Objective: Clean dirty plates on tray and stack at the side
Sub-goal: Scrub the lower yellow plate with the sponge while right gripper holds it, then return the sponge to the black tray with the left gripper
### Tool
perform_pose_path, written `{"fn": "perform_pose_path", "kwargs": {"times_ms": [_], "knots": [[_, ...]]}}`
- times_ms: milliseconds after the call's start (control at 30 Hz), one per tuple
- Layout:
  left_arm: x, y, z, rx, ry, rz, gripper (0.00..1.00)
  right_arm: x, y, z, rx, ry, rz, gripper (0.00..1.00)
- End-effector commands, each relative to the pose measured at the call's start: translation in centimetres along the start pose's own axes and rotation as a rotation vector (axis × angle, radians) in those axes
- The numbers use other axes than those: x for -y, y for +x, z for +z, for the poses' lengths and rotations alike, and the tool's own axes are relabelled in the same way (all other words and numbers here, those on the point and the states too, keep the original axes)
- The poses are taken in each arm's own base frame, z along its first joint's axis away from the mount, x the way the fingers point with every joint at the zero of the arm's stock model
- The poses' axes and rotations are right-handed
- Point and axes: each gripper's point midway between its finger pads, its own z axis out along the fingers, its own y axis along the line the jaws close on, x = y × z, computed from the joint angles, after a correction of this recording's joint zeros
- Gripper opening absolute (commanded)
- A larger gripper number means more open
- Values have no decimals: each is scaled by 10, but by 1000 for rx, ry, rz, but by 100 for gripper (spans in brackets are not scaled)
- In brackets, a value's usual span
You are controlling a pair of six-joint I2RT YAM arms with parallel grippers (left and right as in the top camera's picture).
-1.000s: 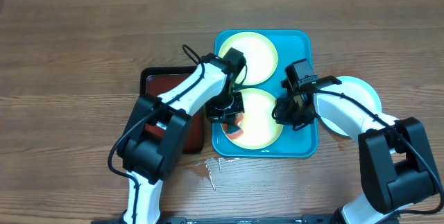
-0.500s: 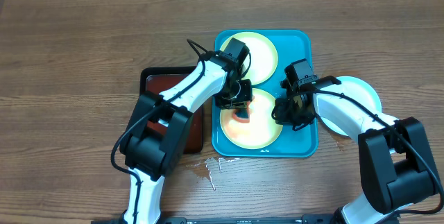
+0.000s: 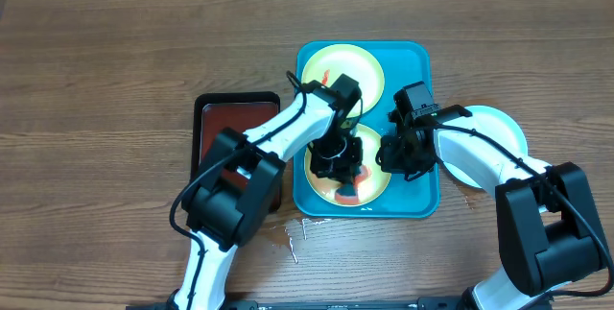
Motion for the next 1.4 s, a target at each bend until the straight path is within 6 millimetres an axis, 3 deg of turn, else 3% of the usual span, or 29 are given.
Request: {"fn": "perform_pose_path", "kwargs": {"times_ms": [0,100,167,233,400,567,667,700,767,867,967,1100,1267,1367], "knots": [[-41,-20,-3,39,-115,-54,4,15,13,12,-40,63,5,4],[-69,-29,-17,89,-209,-98,4,15,13,12,-40,63,5,4],[-99,-39,-33,168,-350,-154,4,15,13,12,-39,64,4,4],[-105,-43,-44,209,-394,-139,4,15,12,12,-37,63,4,4],[-77,-33,-69,256,-299,-77,4,15,12,12,-36,62,4,4],[-56,-20,-133,413,-210,-44,4,15,13,12,-40,64,4,4],[-54,0,-175,495,-165,-46,4,15,12,12,-39,63,4,4],[-61,12,-199,539,-156,-48,4,15,12,12,-38,63,4,4],[-83,23,-223,593,-202,-91,4,15,12,12,-38,63,4,4],[-137,36,-248,638,-346,-217,4,15,12,12,-37,63,4,4],[-176,39,-241,594,-416,-292,4,14,10,12,-30,60,2,4],[-217,28,-192,531,-430,-351,4,13,7,12,-17,56,0,4],[-227,14,-128,471,-340,-315,4,13,7,12,-16,55,0,4],[-229,7,-121,482,-338,-312,4,13,6,12,-14,55,0,4]]}}
